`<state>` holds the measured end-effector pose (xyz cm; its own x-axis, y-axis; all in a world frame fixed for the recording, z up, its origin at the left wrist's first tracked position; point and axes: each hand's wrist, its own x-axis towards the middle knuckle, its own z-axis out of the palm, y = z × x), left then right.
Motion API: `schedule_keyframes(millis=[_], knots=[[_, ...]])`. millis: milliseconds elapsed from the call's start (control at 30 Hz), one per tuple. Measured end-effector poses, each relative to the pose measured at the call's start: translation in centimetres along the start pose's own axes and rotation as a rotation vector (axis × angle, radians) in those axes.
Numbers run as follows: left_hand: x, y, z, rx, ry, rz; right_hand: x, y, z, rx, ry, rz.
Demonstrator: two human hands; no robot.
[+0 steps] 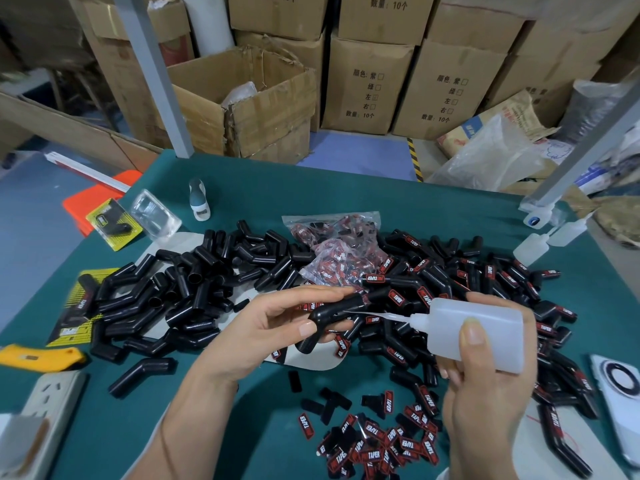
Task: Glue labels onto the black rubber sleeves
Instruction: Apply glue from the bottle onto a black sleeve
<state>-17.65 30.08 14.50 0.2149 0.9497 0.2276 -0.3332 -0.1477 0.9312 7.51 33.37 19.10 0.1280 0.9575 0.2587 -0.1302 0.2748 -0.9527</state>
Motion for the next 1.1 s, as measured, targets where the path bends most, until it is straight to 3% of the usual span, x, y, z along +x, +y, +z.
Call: schedule_keyframes(millis=[1100], knots=[[0.24,-0.46,-0.29,0.013,-0.002,0.001,0.06,-0.03,-0.13,0.041,0.05,-0.042]])
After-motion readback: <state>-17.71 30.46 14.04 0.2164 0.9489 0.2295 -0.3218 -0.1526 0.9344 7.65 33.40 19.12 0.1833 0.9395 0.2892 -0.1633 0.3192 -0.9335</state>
